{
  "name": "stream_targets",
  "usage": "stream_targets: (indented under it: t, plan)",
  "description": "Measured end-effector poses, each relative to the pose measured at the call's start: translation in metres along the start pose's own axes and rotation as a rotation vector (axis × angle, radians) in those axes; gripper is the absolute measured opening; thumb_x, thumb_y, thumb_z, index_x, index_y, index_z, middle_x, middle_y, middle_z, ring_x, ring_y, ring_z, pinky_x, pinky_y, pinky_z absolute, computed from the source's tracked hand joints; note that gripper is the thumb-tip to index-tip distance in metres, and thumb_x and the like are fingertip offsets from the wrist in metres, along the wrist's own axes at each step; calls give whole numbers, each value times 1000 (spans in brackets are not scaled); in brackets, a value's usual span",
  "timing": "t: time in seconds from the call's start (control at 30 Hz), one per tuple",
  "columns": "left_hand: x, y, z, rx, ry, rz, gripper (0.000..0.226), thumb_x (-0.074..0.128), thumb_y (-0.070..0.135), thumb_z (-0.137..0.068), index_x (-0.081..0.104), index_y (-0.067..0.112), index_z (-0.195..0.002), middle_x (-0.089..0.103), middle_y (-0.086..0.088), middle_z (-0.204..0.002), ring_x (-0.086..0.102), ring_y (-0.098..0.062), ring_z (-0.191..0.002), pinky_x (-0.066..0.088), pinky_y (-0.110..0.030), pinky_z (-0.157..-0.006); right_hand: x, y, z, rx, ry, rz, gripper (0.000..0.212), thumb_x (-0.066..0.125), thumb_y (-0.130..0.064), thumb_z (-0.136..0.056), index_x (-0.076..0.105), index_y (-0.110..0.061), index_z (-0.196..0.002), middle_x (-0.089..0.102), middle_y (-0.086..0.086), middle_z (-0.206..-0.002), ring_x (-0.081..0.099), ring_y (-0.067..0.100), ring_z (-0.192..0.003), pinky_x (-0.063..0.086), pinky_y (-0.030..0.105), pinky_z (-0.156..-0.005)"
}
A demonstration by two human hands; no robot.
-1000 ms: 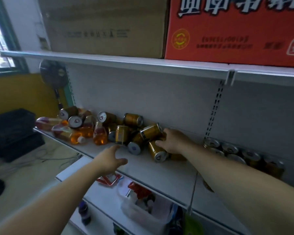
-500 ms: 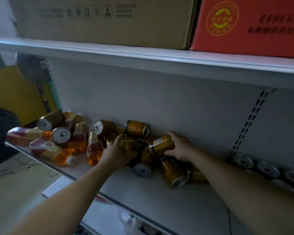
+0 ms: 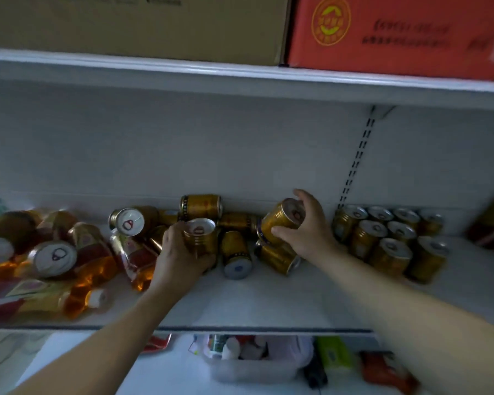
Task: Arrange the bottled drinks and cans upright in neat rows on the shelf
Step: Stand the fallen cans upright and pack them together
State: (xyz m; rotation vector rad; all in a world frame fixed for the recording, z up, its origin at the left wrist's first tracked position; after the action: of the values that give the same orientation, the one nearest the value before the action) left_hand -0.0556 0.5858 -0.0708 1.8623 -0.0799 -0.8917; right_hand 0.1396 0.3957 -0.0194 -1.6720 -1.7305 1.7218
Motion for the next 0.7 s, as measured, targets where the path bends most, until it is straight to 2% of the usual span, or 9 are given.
stream_targets:
  t: [0.07, 0.1, 0.17, 0.23, 0.37, 0.5, 0.63, 0.7]
  plan:
    - [4, 20, 5, 49, -32, 110, 96, 85, 18, -61, 28, 25, -138, 41, 0, -129, 49, -20, -110, 47, -39, -90, -17, 3, 20, 80, 78, -35, 89, 81, -24, -74, 30, -30, -146, 35, -6, -142, 34, 3, -121, 30, 22, -96]
    - [11, 33, 9, 88, -68, 132, 99, 85, 16, -62, 26, 25, -141, 37, 2, -130, 45, -15, -111, 45, -35, -92, -26, 6, 28, 109, 118, -26, 89, 82, -27, -74, 30, -29, -147, 34, -5, -143, 34, 5, -124, 30, 23, -98]
    - [29, 63, 20, 178, -150, 101, 97, 84, 16, -64, 28, 21, -143, 29, 6, -125, 37, -8, -109, 36, -24, -93, -47, 9, 46, 114, 195, 66, 82, 82, -35, -73, 39, -25, -142, 41, -3, -138, 40, 13, -128, 32, 25, -101]
    - [50, 89, 33, 251, -215, 94, 92, 85, 20, -63, 34, 18, -140, 28, 7, -121, 35, -6, -107, 31, -20, -92, -69, 12, 63, 98, 257, 150, 70, 81, -41, -72, 51, -22, -132, 48, -2, -126, 48, 17, -119, 38, 28, -100]
    - [104, 126, 61, 282, -398, 184, 90, 84, 22, -64, 35, 20, -139, 44, 4, -127, 46, -11, -112, 40, -26, -93, -126, 26, 98, 131, 350, 197, 61, 82, -38, -71, 59, -21, -125, 54, 0, -119, 51, 14, -108, 41, 26, -94]
    - [158, 168, 97, 299, -525, 265, 87, 84, 27, -62, 37, 29, -135, 56, 9, -121, 57, -11, -106, 48, -30, -91, -193, 44, 134, 147, 433, 221, 53, 85, -29, -70, 64, -21, -117, 51, -6, -106, 53, 12, -101, 39, 21, -87]
    - [215, 216, 134, 333, -574, 309, 74, 86, 25, -57, 46, 35, -119, 61, 10, -111, 62, -8, -99, 51, -28, -84, -258, 79, 172, 207, 440, 288, 52, 83, -31, -71, 63, -24, -118, 49, -10, -114, 48, 11, -109, 38, 25, -94]
    - [248, 235, 153, 344, -588, 309, 75, 85, 27, -54, 45, 37, -117, 60, 10, -108, 62, -7, -96, 53, -27, -82, -289, 98, 187, 219, 410, 297, 52, 82, -30, -73, 61, -24, -121, 46, -13, -118, 45, 7, -111, 34, 21, -94]
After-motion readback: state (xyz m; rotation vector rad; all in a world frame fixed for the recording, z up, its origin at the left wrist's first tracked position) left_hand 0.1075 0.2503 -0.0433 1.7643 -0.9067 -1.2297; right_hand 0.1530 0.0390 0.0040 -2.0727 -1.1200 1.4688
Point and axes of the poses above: each hand's wrist, its own z-axis away from the middle knuckle, its own x-axis out of the palm, y = z × x, the point moved 8 cm from there along -z, towards the middle knuckle
